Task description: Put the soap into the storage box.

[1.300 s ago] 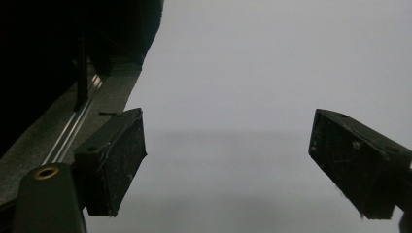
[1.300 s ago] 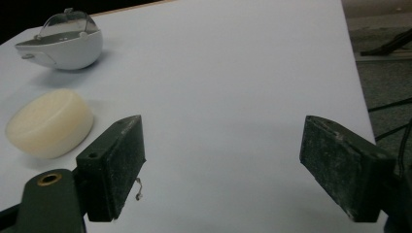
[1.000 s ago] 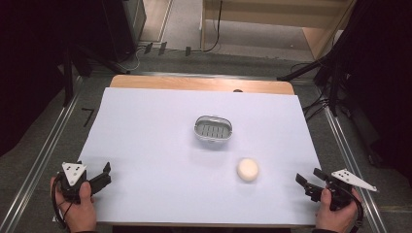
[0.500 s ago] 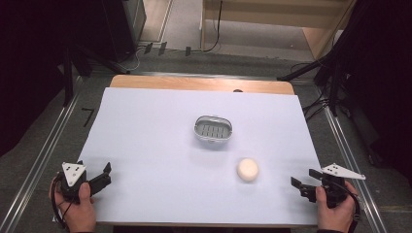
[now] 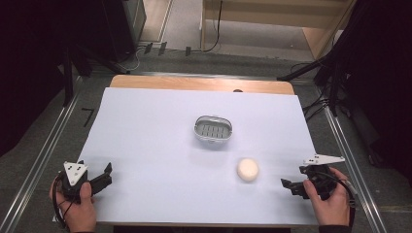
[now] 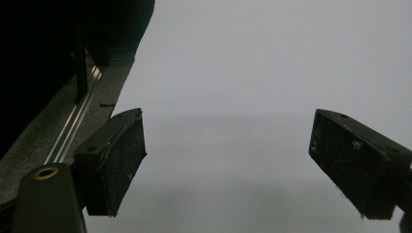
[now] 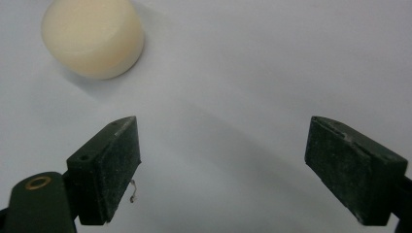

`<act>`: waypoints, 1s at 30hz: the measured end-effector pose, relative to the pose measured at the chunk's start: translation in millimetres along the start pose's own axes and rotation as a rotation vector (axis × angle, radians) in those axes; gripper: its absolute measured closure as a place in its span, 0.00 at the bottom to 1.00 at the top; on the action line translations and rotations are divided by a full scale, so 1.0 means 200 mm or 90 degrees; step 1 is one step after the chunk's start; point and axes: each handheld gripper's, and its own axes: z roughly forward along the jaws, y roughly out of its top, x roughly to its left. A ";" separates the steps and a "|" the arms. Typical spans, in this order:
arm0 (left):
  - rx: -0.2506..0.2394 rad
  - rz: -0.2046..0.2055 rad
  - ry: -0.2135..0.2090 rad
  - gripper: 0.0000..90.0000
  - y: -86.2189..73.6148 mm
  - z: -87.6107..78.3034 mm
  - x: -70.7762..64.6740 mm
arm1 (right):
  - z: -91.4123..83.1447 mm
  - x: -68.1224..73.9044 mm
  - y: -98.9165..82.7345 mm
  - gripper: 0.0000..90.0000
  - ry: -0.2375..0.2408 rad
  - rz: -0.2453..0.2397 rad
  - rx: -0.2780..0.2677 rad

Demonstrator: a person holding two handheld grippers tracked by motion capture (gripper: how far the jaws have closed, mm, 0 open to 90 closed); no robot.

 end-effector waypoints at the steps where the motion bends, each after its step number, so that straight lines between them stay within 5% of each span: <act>1: 0.000 0.000 -0.001 0.16 0.00 0.00 0.00 | 0.00 0.01 0.01 0.15 0.001 -0.006 0.006; 13: -0.001 -0.001 -0.008 0.16 0.00 0.00 0.01 | 0.07 0.10 0.13 0.15 0.008 -0.069 0.092; 30: 0.002 0.001 -0.010 0.16 0.00 0.00 0.00 | 0.10 0.16 0.19 0.15 0.015 -0.090 0.135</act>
